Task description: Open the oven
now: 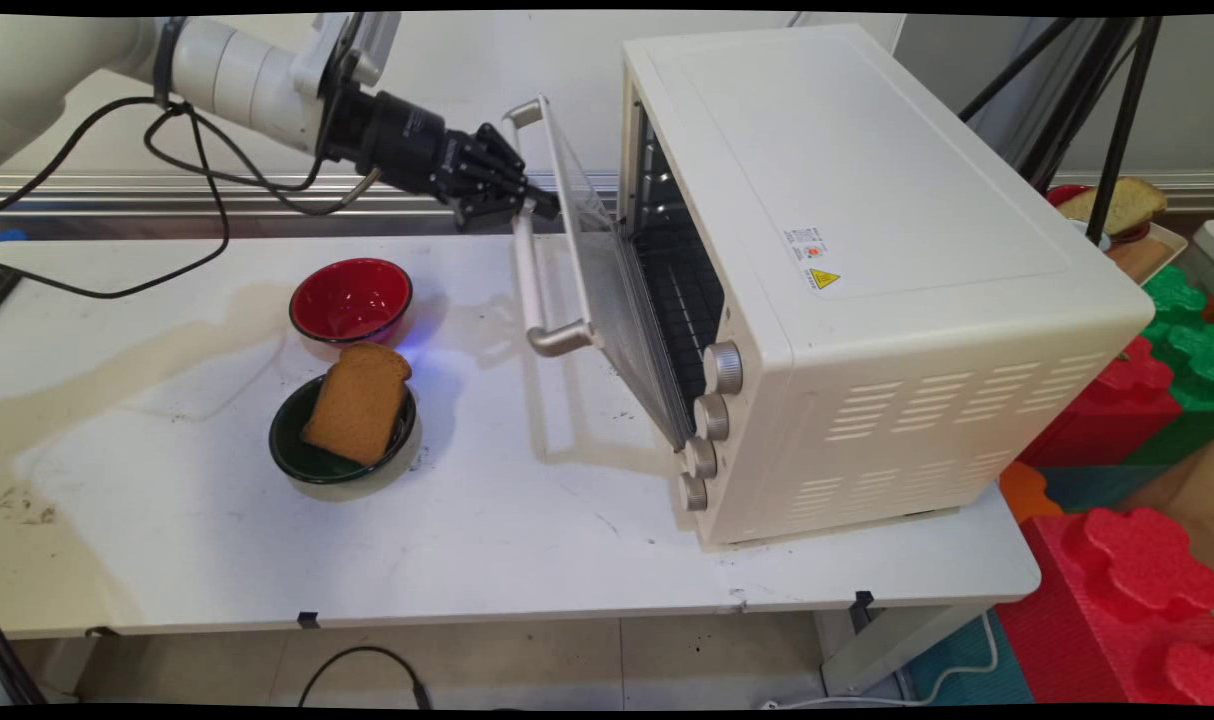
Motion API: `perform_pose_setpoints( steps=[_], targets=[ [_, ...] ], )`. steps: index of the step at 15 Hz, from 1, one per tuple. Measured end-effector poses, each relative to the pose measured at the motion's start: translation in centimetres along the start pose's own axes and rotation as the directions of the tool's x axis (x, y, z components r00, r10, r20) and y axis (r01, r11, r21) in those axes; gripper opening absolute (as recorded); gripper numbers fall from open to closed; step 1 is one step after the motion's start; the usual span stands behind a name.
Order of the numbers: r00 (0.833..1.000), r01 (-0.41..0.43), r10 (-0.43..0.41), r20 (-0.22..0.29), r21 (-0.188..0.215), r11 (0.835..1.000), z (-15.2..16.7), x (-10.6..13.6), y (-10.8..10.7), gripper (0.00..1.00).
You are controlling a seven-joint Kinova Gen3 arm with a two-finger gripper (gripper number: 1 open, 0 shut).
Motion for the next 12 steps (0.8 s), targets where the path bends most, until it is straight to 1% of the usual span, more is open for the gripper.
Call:
perform_pose_setpoints(
  steps=[5, 12],
  targets=[
    [0.998, -0.012, 0.012, 0.06, -0.001, 1.0, -1.4, -2.7, 0.4, 0.0],
    [0.99, -0.023, 0.025, 0.141, -0.021, 1.0, -2.2, -6.6, 0.9, 0.0]
  ],
)
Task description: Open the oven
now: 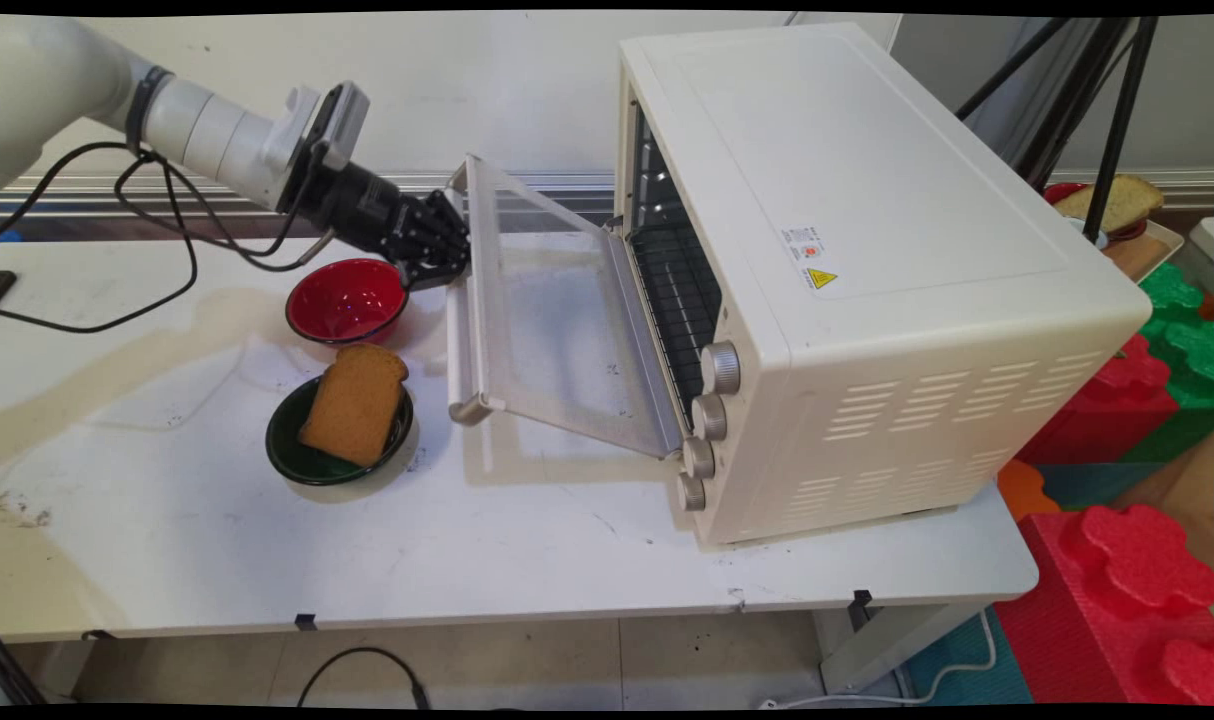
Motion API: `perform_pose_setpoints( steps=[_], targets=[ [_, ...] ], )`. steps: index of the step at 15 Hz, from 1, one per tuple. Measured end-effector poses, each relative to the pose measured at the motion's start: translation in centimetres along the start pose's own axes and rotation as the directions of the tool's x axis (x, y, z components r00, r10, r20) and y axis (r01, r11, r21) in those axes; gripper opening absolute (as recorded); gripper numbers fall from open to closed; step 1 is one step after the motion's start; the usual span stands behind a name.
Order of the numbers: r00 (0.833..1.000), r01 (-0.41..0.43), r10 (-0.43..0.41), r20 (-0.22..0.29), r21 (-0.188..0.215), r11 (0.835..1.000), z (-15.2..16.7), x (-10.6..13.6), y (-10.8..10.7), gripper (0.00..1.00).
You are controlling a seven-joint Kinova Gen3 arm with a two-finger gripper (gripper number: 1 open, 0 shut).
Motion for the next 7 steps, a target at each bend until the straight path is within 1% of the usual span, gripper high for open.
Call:
perform_pose_setpoints(
  steps=[7],
  targets=[
    [0.998, 0.008, -0.008, 0.057, -0.001, 1.0, -0.9, -3.3, 0.7, 0.0]
  ],
)
